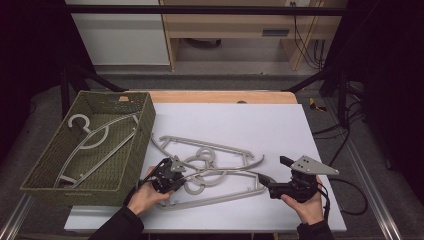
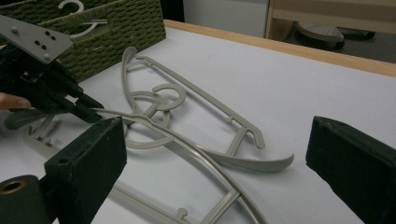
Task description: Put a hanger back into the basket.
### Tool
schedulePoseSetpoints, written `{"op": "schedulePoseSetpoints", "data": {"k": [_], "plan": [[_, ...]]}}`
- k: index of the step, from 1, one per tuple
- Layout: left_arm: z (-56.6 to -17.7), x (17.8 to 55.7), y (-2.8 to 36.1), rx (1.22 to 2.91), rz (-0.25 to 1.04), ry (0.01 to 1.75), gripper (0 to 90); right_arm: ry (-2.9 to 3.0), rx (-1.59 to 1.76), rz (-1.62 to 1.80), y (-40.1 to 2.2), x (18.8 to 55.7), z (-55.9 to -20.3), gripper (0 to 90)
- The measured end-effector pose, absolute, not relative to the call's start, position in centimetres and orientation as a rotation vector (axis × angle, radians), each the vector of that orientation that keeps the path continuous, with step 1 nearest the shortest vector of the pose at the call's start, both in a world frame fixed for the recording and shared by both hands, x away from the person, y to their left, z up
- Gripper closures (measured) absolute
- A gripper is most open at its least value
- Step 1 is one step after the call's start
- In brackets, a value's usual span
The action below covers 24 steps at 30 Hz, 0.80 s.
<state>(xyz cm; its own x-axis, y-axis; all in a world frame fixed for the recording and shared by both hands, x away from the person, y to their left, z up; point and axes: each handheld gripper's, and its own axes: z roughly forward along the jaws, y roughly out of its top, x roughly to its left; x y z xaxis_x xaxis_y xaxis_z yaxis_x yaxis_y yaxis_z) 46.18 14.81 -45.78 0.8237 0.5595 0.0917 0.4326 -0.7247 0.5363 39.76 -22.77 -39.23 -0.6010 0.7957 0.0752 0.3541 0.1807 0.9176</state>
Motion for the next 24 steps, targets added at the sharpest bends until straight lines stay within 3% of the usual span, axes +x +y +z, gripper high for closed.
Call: {"op": "schedulePoseSetpoints", "data": {"k": [9, 12, 19, 24], "plan": [[-46.0, 46.9, 14.4, 2.467, 0.329, 0.761, 75.3, 2.047, 1.077, 1.408, -22.6, 39.8, -39.2, 5.4], [-46.0, 47.1, 14.3, 2.480, 0.344, 0.757, 69.0, 2.052, 1.071, 1.404, -22.6, 39.8, -39.3, 5.4], [-46.0, 47.7, 14.1, 2.470, 0.288, 0.751, 72.0, 2.054, 1.077, 1.404, -22.5, 39.9, -39.3, 5.4], [-45.8, 47.5, 13.8, 2.514, 0.324, 0.709, 76.4, 2.056, 1.072, 1.406, -22.6, 39.8, -39.3, 5.5]]}}
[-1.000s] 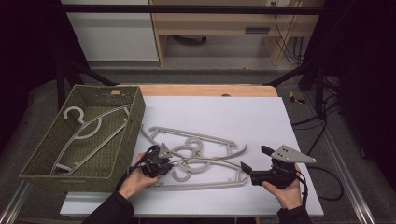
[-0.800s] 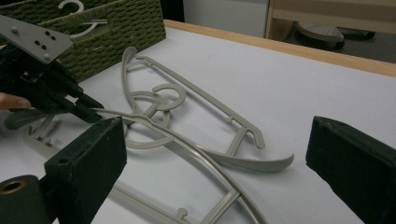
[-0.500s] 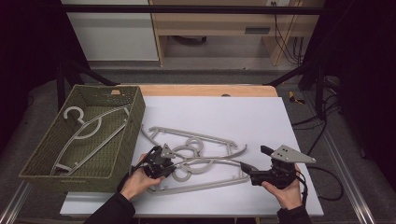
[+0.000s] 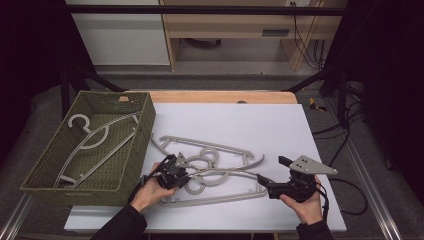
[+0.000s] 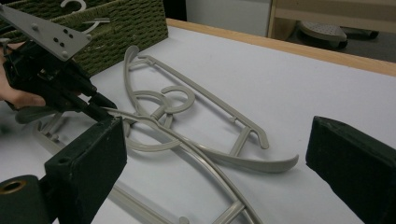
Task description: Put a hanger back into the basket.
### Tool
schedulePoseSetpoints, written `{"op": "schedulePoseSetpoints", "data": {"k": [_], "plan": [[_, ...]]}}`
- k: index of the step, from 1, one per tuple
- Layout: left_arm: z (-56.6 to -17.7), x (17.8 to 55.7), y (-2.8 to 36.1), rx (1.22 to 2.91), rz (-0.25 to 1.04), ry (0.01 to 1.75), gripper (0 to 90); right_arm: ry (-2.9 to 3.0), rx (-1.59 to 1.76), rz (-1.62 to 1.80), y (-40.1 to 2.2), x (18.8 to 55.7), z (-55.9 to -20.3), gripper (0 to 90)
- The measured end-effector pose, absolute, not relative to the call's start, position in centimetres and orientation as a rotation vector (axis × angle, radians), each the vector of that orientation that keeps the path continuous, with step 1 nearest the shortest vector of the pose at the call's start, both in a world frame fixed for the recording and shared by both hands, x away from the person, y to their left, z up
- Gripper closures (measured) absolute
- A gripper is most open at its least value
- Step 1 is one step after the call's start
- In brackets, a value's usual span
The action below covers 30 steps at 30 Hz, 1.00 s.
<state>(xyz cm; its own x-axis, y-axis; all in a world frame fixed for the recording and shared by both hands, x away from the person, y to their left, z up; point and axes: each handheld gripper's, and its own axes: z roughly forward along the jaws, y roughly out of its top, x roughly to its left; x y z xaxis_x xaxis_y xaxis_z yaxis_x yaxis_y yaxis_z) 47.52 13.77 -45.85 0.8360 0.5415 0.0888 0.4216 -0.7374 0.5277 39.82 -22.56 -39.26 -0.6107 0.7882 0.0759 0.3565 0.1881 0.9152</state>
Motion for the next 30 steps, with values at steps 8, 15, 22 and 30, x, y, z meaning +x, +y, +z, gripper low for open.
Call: {"op": "schedulePoseSetpoints", "data": {"k": [8, 15, 22, 30], "plan": [[-45.1, 46.8, 13.5, 2.499, 0.301, 0.656, 82.2, 2.055, 1.072, 1.405, -22.6, 39.8, -39.3, 5.4], [-44.5, 46.1, 13.6, 2.448, 0.297, 0.661, 82.5, 2.042, 1.073, 1.413, -22.9, 39.7, -39.1, 5.5], [-43.3, 45.6, 14.5, 2.387, 0.326, 0.691, 82.7, 2.031, 1.082, 1.413, -23.1, 39.6, -39.0, 5.5], [-41.1, 44.9, 15.9, 2.307, 0.362, 0.717, 82.8, 2.022, 1.085, 1.417, -23.4, 39.6, -38.9, 5.5]]}}
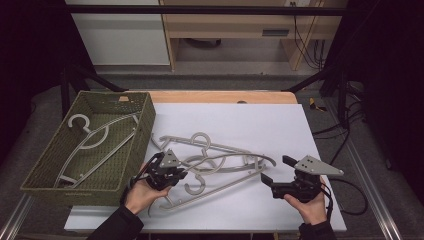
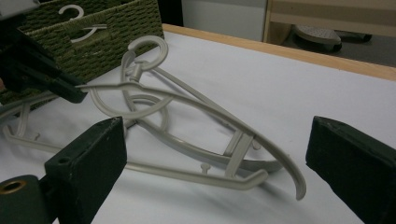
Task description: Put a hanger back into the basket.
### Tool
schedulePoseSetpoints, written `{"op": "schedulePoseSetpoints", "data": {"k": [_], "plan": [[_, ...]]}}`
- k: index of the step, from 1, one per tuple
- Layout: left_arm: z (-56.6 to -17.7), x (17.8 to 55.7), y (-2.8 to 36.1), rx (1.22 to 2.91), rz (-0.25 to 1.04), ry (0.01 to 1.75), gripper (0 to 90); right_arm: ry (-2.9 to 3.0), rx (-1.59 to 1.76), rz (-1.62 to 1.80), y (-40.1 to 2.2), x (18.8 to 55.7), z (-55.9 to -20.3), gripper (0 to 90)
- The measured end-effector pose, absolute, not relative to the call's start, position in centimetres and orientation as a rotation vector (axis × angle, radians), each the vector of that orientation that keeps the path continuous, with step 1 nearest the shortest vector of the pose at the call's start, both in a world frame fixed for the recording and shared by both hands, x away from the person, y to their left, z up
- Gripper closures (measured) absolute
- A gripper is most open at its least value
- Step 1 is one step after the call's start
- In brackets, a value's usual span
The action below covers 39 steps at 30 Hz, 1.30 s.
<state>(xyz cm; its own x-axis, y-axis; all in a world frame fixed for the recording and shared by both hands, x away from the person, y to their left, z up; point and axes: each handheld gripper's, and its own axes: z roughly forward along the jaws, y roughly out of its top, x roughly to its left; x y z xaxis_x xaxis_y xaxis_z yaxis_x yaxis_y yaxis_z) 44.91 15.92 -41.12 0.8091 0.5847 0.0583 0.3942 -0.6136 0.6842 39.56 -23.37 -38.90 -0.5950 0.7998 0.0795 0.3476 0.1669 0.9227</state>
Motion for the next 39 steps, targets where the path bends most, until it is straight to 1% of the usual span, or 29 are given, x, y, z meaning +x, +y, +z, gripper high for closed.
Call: {"op": "schedulePoseSetpoints", "data": {"k": [8, 17, 19, 24, 31, 39], "plan": [[-38.9, 44.4, 17.3, 2.218, 0.390, 0.756, 82.8, 2.016, 1.088, 1.419, -23.6, 39.5, -38.8, 5.4], [-36.4, 43.7, 18.8, 2.157, 0.433, 0.768, 82.9, 2.006, 1.096, 1.418, -23.9, 39.5, -38.7, 5.4], [-35.4, 43.3, 19.5, 2.128, 0.469, 0.773, 82.9, 2.006, 1.095, 1.419, -23.9, 39.5, -38.7, 5.4], [-33.6, 42.8, 20.8, 2.068, 0.498, 0.781, 82.8, 2.007, 1.095, 1.417, -23.8, 39.5, -38.7, 5.3], [-32.2, 42.9, 22.1, 2.049, 0.538, 0.781, 82.9, 2.004, 1.097, 1.416, -23.9, 39.5, -38.7, 5.2], [-29.2, 43.7, 23.7, 2.072, 0.576, 0.777, 82.9, 1.997, 1.100, 1.416, -24.0, 39.5, -38.6, 5.2]]}}
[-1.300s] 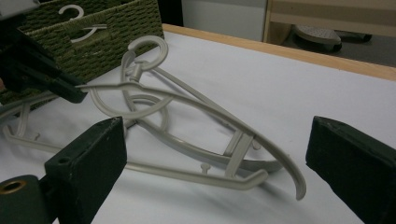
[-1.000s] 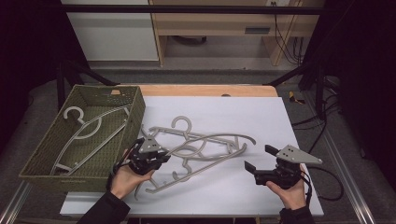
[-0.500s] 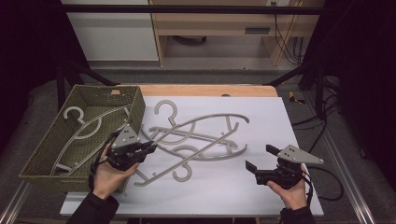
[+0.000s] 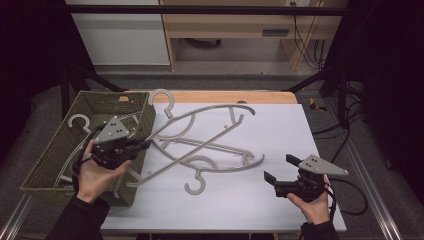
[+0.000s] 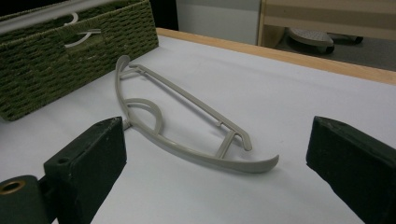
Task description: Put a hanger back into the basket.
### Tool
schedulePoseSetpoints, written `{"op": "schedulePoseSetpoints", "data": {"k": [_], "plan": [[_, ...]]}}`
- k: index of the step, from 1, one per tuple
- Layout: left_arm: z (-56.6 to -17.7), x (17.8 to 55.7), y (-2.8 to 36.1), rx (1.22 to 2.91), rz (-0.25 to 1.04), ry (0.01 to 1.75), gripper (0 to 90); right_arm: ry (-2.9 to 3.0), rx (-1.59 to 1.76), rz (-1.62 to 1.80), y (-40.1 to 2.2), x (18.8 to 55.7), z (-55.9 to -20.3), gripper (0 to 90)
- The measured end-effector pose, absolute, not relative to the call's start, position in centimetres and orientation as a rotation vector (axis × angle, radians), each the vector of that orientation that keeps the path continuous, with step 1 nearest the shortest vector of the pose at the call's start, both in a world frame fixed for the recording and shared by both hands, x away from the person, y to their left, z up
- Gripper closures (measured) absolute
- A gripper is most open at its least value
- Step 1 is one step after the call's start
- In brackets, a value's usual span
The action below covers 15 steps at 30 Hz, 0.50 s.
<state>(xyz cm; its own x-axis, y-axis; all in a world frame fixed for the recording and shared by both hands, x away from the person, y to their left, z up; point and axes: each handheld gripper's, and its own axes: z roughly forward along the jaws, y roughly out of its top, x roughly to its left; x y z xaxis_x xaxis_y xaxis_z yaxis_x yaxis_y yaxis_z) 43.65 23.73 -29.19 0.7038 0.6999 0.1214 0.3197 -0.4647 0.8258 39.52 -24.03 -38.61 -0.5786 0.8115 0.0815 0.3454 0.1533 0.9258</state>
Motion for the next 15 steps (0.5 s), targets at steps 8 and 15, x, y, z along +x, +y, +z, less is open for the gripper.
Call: {"op": "schedulePoseSetpoints", "data": {"k": [8, 15], "plan": [[-26.3, 45.2, 27.0, 2.044, 0.614, 0.796, 82.9, 1.997, 1.100, 1.419, -24.1, 39.5, -38.5, 5.2], [-25.1, 46.2, 29.8, 2.053, 0.657, 0.839, 82.9, 1.995, 1.099, 1.414, -24.1, 39.6, -38.6, 5.1]]}}
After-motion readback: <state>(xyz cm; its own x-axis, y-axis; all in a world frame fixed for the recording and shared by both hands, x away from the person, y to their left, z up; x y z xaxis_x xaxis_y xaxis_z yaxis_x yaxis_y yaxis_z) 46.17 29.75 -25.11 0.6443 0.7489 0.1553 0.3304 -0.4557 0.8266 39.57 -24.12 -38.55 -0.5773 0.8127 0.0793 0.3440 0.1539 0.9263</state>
